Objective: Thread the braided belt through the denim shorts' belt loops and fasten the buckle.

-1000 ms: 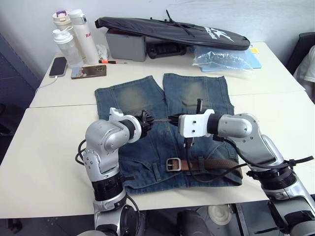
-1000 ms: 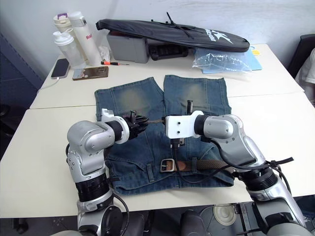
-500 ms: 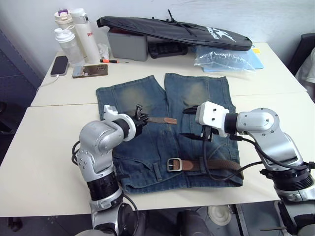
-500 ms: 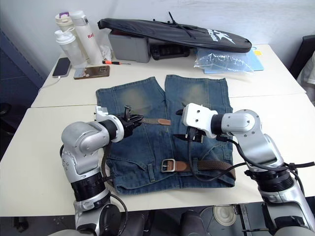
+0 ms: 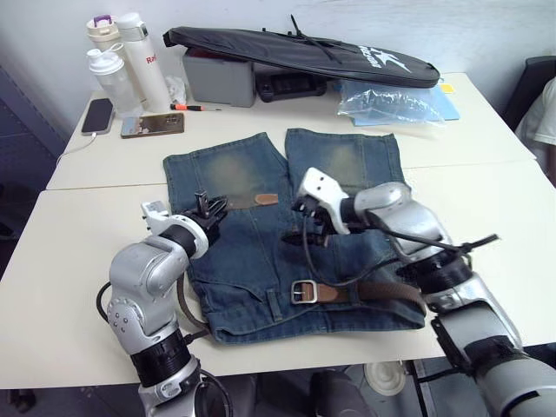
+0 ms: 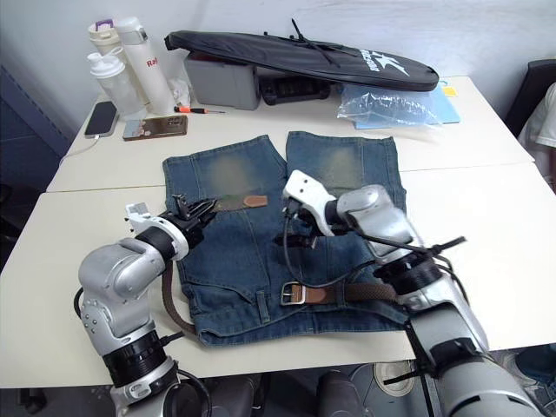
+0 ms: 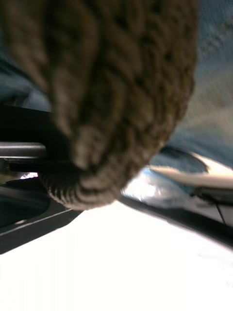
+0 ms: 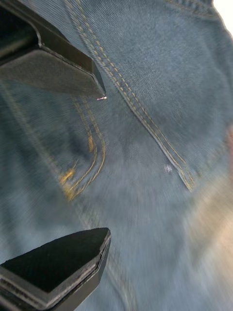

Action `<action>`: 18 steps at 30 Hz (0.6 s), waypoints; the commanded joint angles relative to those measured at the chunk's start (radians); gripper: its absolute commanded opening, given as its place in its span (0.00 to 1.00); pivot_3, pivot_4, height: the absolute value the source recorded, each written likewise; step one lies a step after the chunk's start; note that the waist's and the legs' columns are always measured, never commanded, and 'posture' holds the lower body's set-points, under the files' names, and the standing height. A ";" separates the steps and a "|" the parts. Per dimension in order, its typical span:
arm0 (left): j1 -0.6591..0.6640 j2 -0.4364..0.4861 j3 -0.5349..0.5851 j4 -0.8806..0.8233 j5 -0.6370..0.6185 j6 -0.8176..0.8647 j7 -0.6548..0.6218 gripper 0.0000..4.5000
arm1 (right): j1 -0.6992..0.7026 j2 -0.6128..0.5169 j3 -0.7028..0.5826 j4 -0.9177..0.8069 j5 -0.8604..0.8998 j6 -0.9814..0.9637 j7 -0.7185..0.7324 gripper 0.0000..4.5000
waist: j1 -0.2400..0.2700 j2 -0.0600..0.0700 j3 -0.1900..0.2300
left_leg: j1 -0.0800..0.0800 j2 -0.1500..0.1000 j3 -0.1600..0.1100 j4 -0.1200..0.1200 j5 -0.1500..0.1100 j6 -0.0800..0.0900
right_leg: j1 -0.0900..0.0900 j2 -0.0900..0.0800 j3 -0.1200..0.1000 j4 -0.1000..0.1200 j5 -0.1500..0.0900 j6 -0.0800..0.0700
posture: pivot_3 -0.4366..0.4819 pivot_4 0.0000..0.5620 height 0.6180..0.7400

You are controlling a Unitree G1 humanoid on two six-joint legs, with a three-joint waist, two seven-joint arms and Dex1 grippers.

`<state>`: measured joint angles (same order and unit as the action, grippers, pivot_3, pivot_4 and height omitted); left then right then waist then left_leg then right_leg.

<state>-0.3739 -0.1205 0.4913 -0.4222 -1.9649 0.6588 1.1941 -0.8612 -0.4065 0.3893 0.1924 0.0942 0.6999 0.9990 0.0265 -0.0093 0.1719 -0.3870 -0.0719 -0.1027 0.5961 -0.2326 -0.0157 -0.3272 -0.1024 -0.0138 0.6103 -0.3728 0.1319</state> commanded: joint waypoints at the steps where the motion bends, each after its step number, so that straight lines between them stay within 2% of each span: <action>1: 0.023 0.002 -0.007 -0.052 -0.007 -0.004 -0.041 0.00 | -0.030 0.023 0.039 0.065 -0.039 -0.042 0.003 1.00 | -0.001 0.000 0.000 | 0.000 0.000 0.000 0.000 0.000 0.000 | 0.000 0.000 0.000 0.000 0.000 0.000 | 0.48 0.27 0.98; 4: 0.033 0.009 -0.017 -0.058 -0.007 -0.008 -0.050 0.00 | -0.022 0.028 0.090 0.110 -0.081 -0.052 0.004 1.00 | -0.001 0.000 0.000 | 0.000 0.000 -0.001 -0.001 0.000 0.000 | -0.001 0.000 0.001 0.000 0.000 0.000 | 0.48 0.27 0.98; 5: 0.035 0.014 -0.019 -0.059 -0.007 -0.009 -0.052 0.00 | -0.016 0.033 0.096 0.117 -0.085 -0.042 0.002 0.94 | -0.002 0.000 0.000 | 0.000 0.000 -0.001 -0.001 0.000 0.000 | -0.001 0.000 0.001 0.000 0.000 0.000 | 0.48 0.27 0.98; 7: 0.040 0.019 -0.024 -0.064 -0.007 -0.012 -0.056 0.00 | -0.003 0.030 0.121 0.121 -0.106 -0.028 0.004 0.81 | -0.001 0.000 0.000 | 0.000 0.000 -0.001 -0.001 0.000 0.000 | -0.001 0.000 0.001 0.001 0.000 0.000 | 0.48 0.27 0.98; 9: 0.043 0.026 -0.028 -0.064 -0.007 -0.011 -0.063 0.00 | 0.010 0.024 0.138 0.120 -0.124 -0.022 0.003 0.59 | 0.000 0.001 0.000 | 0.001 0.000 -0.001 -0.001 -0.001 -0.001 | 0.000 0.001 0.001 0.000 0.000 0.000 | 0.48 0.27 0.98; 11: 0.045 0.031 -0.031 -0.064 -0.007 -0.012 -0.067 0.00 | 0.016 0.022 0.142 0.122 -0.139 -0.031 -0.014 0.42 | -0.001 0.001 -0.001 | 0.001 0.000 -0.001 -0.001 -0.001 -0.001 | 0.000 0.001 0.002 0.000 0.000 0.000 | 0.48 0.27 0.98; 15: 0.043 0.041 -0.034 -0.058 -0.007 -0.009 -0.078 0.00 | 0.018 0.049 0.103 0.158 -0.141 -0.042 -0.083 0.01 | -0.001 0.001 -0.001 | 0.002 0.001 -0.001 0.000 -0.001 -0.001 | 0.002 0.002 0.002 0.000 0.000 0.000 | 0.48 0.27 0.98; 18: 0.030 0.064 -0.034 -0.033 -0.007 0.009 -0.101 0.00 | 0.000 0.099 0.017 0.239 -0.115 -0.041 -0.170 0.00 | -0.003 0.001 -0.001 | 0.003 0.002 0.000 0.000 -0.001 -0.001 | 0.002 0.003 0.002 0.000 0.000 -0.002 | 0.48 0.27 0.98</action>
<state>-0.3367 -0.0698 0.4601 -0.4270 -1.9648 0.6546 1.1208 -0.8758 -0.3093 0.4389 0.3429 0.0070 0.6428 0.9175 0.0230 -0.0081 0.1708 -0.3835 -0.0690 -0.1023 0.5962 -0.2333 -0.0165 -0.3246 -0.0981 -0.0105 0.6102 -0.3735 0.1284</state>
